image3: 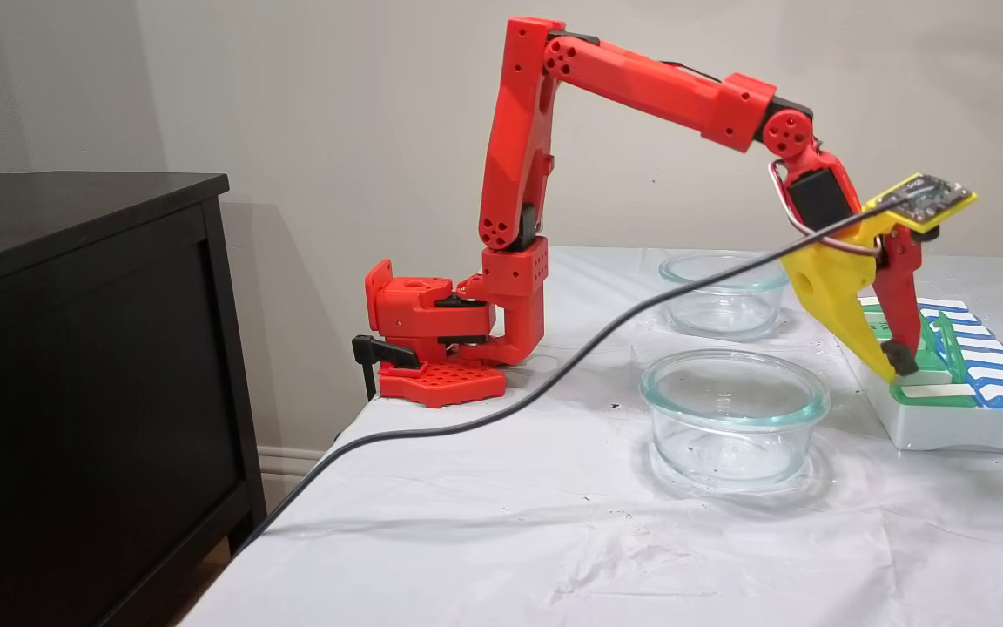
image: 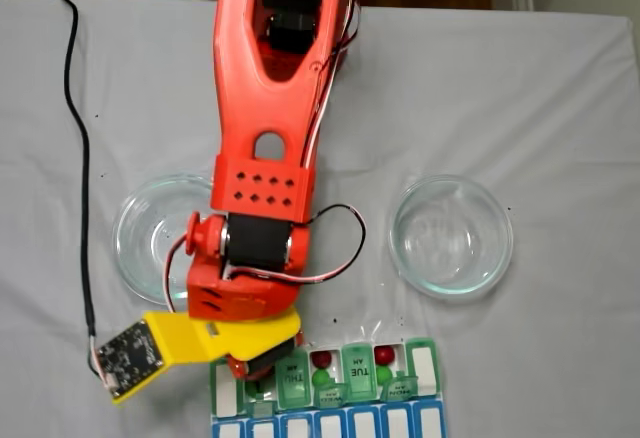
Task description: Sort medicines into box.
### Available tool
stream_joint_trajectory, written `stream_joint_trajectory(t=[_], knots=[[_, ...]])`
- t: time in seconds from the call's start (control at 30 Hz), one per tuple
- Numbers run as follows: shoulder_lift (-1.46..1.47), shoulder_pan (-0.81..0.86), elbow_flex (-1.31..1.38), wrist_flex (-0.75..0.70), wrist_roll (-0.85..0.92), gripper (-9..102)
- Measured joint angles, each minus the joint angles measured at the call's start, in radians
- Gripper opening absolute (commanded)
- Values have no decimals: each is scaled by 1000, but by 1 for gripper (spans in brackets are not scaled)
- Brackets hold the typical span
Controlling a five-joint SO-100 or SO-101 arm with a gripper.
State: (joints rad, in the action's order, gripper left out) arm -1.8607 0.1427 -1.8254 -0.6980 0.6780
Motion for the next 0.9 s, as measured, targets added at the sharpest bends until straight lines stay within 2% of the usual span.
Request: stream_joint_trajectory(t=[0.13, 0.33, 0.67, 0.9], knots=[[-137, -29, -66, 6, -72, 0], [-299, -150, -156, 106, -238, 0], [-304, -314, -328, 500, -413, 0], [-252, -351, -330, 597, -448, 0]])
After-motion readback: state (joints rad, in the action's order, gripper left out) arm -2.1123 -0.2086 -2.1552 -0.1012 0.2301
